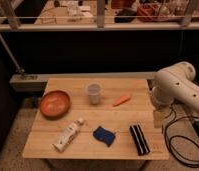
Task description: Push the eraser across the table
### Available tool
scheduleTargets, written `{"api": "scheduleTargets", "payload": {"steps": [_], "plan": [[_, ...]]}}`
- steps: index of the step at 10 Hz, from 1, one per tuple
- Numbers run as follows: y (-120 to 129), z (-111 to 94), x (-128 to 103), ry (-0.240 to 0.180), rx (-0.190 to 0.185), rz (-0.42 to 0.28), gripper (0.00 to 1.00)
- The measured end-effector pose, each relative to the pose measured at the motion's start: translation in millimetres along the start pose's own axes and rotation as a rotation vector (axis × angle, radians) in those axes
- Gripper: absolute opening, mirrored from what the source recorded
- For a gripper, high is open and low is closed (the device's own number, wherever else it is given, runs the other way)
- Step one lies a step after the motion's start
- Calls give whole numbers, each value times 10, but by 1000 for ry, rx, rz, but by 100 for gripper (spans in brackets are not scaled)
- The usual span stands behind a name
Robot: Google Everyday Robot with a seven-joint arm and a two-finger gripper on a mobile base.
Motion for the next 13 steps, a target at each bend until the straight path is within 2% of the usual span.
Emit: {"api": "scheduleTargets", "payload": {"steps": [5, 8, 13], "plan": [[15, 15, 10, -1, -2, 2, 80], [286, 115, 103, -10, -7, -3, 80], [478, 224, 115, -14, -9, -16, 80]]}}
